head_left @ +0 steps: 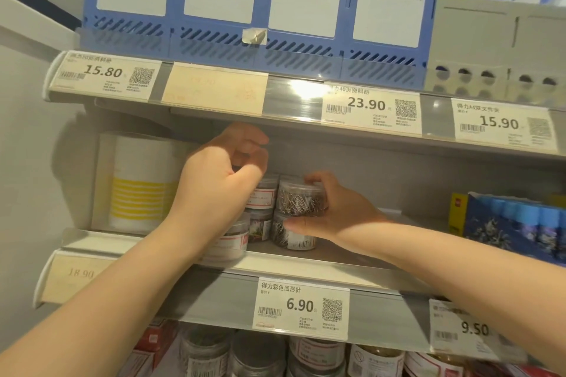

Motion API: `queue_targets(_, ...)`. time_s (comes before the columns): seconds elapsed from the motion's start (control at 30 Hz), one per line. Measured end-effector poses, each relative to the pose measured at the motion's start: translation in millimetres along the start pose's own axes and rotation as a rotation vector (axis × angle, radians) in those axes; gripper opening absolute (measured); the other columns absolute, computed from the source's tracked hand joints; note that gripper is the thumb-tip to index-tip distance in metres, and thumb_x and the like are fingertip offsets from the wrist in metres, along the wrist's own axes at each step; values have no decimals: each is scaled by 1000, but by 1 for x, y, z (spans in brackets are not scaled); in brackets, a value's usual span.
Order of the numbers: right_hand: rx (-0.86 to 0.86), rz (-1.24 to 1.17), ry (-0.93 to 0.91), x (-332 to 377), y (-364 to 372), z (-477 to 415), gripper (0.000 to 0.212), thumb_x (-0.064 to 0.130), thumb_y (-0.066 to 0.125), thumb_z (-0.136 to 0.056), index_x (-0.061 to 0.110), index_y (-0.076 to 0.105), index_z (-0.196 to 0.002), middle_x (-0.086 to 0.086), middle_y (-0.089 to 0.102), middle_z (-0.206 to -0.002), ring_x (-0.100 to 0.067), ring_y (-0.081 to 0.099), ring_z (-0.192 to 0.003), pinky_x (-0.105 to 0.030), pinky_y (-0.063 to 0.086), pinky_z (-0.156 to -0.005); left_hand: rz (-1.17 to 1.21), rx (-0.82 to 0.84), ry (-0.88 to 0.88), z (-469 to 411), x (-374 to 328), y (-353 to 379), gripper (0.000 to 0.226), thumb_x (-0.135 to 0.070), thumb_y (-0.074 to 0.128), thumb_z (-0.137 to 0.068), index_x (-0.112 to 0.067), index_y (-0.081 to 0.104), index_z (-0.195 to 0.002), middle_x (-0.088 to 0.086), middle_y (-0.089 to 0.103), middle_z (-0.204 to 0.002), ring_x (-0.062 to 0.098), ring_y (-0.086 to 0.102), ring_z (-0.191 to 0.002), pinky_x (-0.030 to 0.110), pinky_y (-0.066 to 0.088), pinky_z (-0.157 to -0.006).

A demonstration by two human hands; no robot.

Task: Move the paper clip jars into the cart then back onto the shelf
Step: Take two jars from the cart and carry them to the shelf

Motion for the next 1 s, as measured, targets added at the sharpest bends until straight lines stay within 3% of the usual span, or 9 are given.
queue_targets(0.1,14,-12,-5,1,1,0,75,52,71,-74,35,30,-134,10,54,-108,-9,52,-92,-16,37,-69,-15,-3,15,0,0,0,18,-28,44,-69,-37,55,-81,-14,66,-80,9,63,-81,33,50,-82)
queue_targets(0.27,23,-37,-11,-1,2,-2,75,49,71,-74,34,30,-134,8,56,-112,-10,53,-96,-19,34,-78,-59,27,25,0,2,2,17,-29,45,-69,-40,52,-79,-18,64,-79,1,58,-79,14,43,-73)
queue_targets(0.47,38,-56,-9,-4,3,-4,75,49,71,-75,34,29,-135,11,54,-102,-10,55,-91,-20,36,-75,-88,34,46,-1,2,3,18,-30,45,-71,-38,53,-85,-20,61,-79,-7,52,-85,5,37,-66)
queue_targets(0.6,47,-41,-13,-4,3,-4,74,47,70,-76,32,28,-135,10,52,-102,-7,53,-85,-7,34,-65,-120,23,66,-1,1,1,22,-29,45,-71,-35,55,-90,-20,57,-88,-5,54,-86,0,35,-64)
queue_targets(0.73,39,-63,4,-8,4,-8,75,45,71,-76,32,28,-136,7,55,-112,-10,54,-93,-21,37,-76,-141,35,69,-2,1,2,22,-30,45,-71,-35,55,-90,-20,55,-90,-3,55,-84,-1,33,-63)
queue_targets(1.0,27,-79,8,-14,6,-10,77,47,71,-75,32,27,-137,7,54,-116,-14,55,-102,-23,36,-83,-134,42,67,-1,-1,3,18,-27,50,-75,-33,56,-91,-21,55,-88,-4,54,-83,-2,32,-63)
Point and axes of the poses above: each hand's wrist, its own z-axis away from the middle knuckle, its own y-axis out of the palm, x = y × z, the point moved 5 cm from there along -z, towards the middle knuckle
